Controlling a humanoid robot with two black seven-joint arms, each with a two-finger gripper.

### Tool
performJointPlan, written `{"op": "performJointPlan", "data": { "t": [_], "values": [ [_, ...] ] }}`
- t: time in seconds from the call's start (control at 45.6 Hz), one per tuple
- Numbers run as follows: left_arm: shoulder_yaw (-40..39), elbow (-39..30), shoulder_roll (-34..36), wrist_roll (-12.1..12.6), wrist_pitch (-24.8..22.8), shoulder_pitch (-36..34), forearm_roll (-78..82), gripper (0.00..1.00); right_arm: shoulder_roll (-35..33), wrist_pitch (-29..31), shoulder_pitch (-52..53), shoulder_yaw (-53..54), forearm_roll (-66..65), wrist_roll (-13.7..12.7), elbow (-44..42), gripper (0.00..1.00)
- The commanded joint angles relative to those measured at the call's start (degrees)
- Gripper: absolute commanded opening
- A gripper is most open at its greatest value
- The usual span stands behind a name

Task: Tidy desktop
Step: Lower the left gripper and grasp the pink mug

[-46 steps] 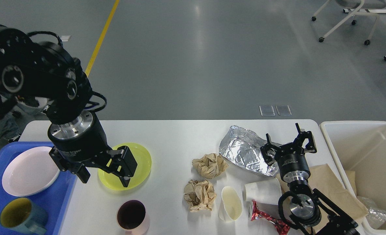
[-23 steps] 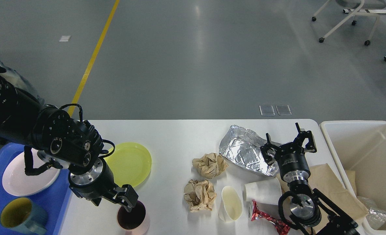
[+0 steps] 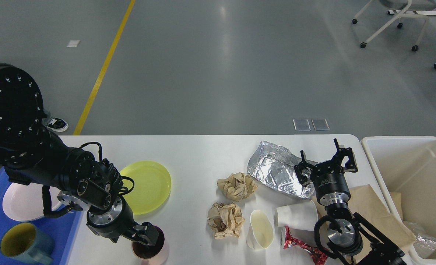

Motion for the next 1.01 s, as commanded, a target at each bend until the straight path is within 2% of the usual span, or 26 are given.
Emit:
{"op": "performJointPlan", "data": {
  "t": [0.0, 0.307, 0.526, 0.855, 0.899, 0.986],
  "values": [
    [0.94, 2.38, -0.57, 0.01, 0.41, 2.79, -0.32, 0.95, 0.0, 0.0, 0.0, 0.0, 0.0, 0.0, -0.01, 1.0],
    [2.17, 5.2, -1.97, -0.26, 2.61, 6.23, -1.11, 0.93, 0.01, 0.0, 0.0, 0.0, 0.0, 0.0, -0.01, 1.0],
    [2.17, 5.81, -2.77, -0.17, 2.88, 7.37, -2.34, 0.85, 0.01, 0.0, 0.0, 0.0, 0.0, 0.0, -0.01, 1.0],
    [2.34, 6.08, -2.68, 0.09, 2.88, 7.28, -2.87, 0.49, 0.01, 0.0, 0.0, 0.0, 0.0, 0.0, -0.01, 1.0],
    [2.26, 6.08, -2.59, 1.32, 2.88, 7.19, -2.96, 0.4, 0.01, 0.0, 0.0, 0.0, 0.0, 0.0, -0.01, 1.0],
    [2.26, 6.17, -2.59, 2.2, 2.88, 7.19, -2.96, 0.3, 0.01, 0.0, 0.0, 0.0, 0.0, 0.0, -0.01, 1.0]
  ]
}}
